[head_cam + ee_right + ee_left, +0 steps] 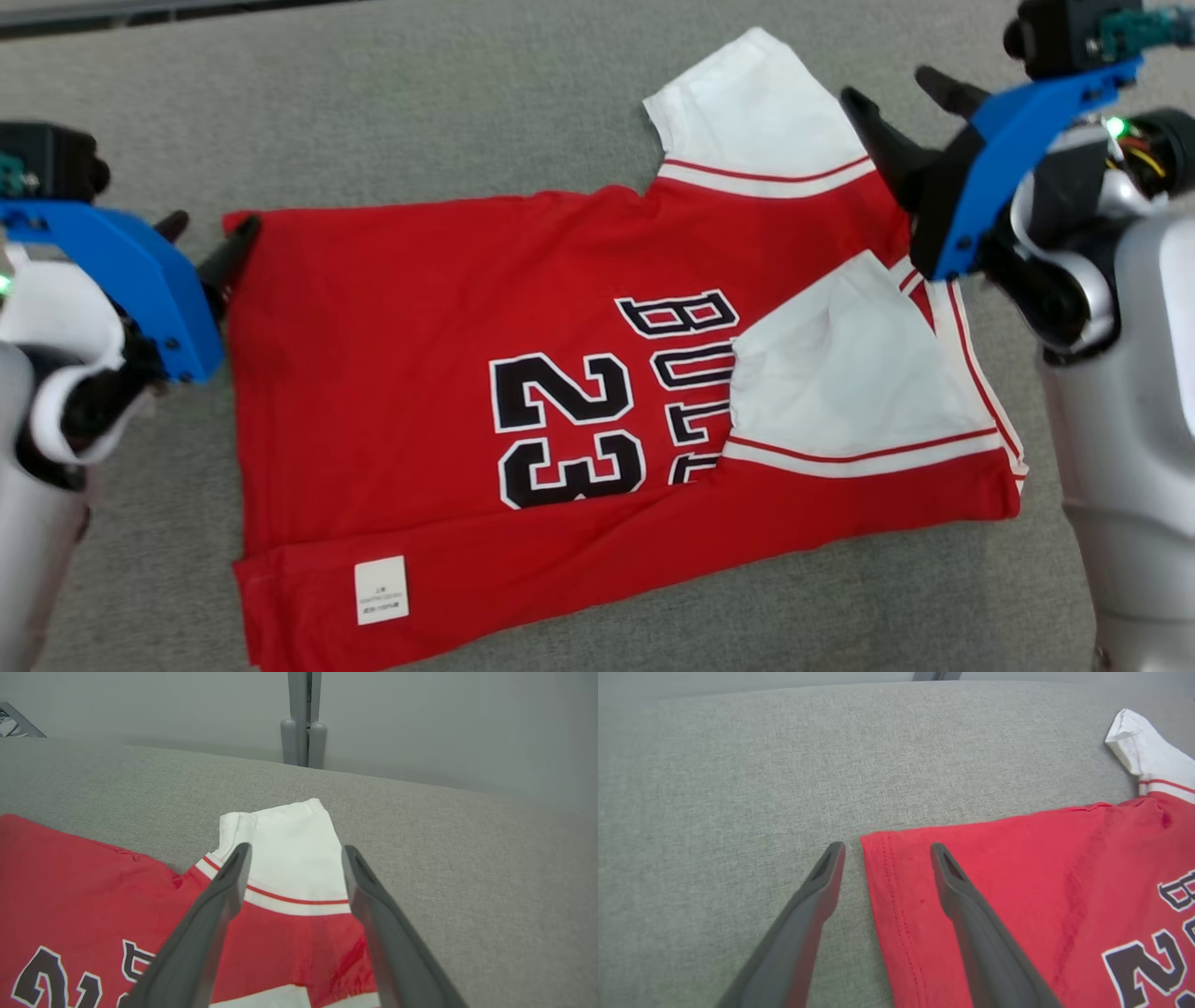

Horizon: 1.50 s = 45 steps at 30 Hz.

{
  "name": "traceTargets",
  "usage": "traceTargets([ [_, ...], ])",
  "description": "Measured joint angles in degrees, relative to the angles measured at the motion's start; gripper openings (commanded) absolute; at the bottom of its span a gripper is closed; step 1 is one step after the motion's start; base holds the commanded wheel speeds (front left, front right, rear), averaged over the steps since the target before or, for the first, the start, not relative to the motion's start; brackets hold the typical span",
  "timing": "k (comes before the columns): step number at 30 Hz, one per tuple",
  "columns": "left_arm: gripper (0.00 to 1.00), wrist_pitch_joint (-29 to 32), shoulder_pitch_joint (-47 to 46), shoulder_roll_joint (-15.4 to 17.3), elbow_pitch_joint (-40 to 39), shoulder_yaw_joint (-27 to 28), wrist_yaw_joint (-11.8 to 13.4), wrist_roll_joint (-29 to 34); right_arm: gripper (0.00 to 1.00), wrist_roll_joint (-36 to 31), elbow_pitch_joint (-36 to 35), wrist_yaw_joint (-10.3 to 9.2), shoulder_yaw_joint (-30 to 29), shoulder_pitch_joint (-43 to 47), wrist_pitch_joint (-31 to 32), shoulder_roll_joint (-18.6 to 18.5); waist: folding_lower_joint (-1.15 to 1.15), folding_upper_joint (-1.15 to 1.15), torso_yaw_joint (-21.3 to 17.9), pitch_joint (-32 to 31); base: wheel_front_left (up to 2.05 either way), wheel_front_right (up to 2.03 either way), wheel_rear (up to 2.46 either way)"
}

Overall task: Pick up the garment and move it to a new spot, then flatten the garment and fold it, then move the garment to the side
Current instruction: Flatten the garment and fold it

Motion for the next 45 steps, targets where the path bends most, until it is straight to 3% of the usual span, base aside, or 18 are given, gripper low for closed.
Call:
traceTargets([
  [5, 1.00, 6.8, -5.0, 1.8, 2.9, 0.1, -1.4, -2.5, 1.00, 2.0, 7.3, 0.00, 3.6, -7.0, -2.8, 0.2, 0.01, 0.00, -1.9, 3.2, 0.00, 0.00, 0.00],
  [14, 1.00, 12.2, -6.3, 4.2, 3.1, -1.5, 0.1, -1.6, 1.00, 4.3, 15.7, 0.00, 7.3, -13.3, -6.7, -0.1, 0.00, 0.00, -3.0, 5.7, 0.00, 0.00, 0.00],
  [15, 0.33, 12.2, -6.3, 4.2, 2.8, -1.6, 0.1, -1.6, 1.00, 4.4, 16.4, 0.00, 7.4, -13.6, -7.0, -0.4, 0.00, 0.00, -2.8, 5.8, 0.00, 0.00, 0.00],
  [16, 0.00, 11.8, -6.3, 4.2, 2.6, -1.8, -0.2, -1.5, 1.00, 4.5, 17.1, 0.00, 7.4, -14.1, -7.2, -0.8, -0.01, 0.00, -2.6, 5.9, 0.00, 0.00, 0.00],
  [23, 0.00, 7.0, -6.4, 0.7, 0.7, -2.9, -1.8, -1.1, 1.00, 4.1, 24.3, 0.00, 5.8, -17.9, -6.6, -3.2, -0.01, 0.00, 0.8, 7.0, 0.00, 0.00, 0.00],
  [33, 0.00, 0.2, -6.0, -6.0, -3.5, -7.8, -5.0, 0.8, 1.00, -2.7, 33.2, 0.00, 3.5, -23.2, -6.5, -7.3, -0.01, 0.00, 9.2, 9.8, 0.00, 0.00, 0.00],
  [40, 0.00, -3.0, -6.1, -7.7, -3.4, -9.2, -6.0, 1.5, 1.00, -5.1, 35.9, 0.00, 3.1, -23.6, -6.7, -9.1, -0.02, 0.00, 12.3, 11.6, 0.00, 0.00, 0.00],
  [41, 0.00, -3.5, -6.2, -7.9, -3.1, -9.2, -6.0, 1.5, 0.24, -5.1, 35.9, 0.00, 3.0, -23.8, -6.7, -9.2, -0.02, 0.00, 12.4, 11.8, 0.00, 0.00, 0.00],
  [42, 0.00, -4.0, -6.2, -8.0, -2.7, -9.1, -6.0, 1.5, 0.00, -5.0, 35.9, 0.00, 3.1, -23.8, -6.7, -9.1, -0.02, 0.00, 12.5, 11.8, 0.00, 0.00, 0.00],
  [45, 0.00, -6.5, -6.2, -8.4, -1.4, -8.7, -5.6, 2.0, 0.00, -3.8, 35.2, 0.00, 3.9, -23.7, -7.9, -8.8, -0.02, 0.00, 12.2, 11.5, 0.00, 0.00, 0.00],
])
